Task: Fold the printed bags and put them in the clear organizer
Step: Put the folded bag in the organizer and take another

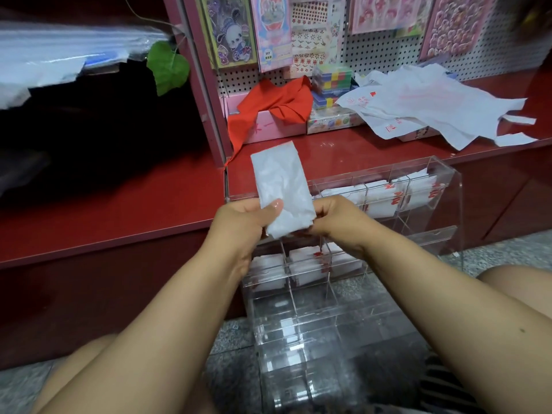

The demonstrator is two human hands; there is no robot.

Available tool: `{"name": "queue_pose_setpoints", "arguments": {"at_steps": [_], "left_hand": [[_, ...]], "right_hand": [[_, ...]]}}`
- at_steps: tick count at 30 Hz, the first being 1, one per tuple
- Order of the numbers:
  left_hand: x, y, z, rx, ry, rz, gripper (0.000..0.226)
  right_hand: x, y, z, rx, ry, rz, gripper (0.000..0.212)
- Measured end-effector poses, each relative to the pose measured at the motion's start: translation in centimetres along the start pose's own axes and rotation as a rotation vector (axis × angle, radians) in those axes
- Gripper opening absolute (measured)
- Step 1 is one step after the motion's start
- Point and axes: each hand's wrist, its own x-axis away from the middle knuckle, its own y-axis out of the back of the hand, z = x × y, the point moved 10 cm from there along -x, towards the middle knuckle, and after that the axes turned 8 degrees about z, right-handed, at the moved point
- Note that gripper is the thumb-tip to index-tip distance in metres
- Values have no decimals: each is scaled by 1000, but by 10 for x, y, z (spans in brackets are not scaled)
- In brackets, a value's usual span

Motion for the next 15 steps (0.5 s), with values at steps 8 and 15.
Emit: {"name": "queue_pose_setpoints", "arguments": {"at_steps": [8, 15], "left_hand": [[8, -15, -2, -331, -63, 108, 7], [6, -17, 12, -352, -14, 70, 26]], "right_hand": [[1, -4, 3, -572, -22, 81, 34], [5, 10, 0, -317, -25, -108, 14]]}}
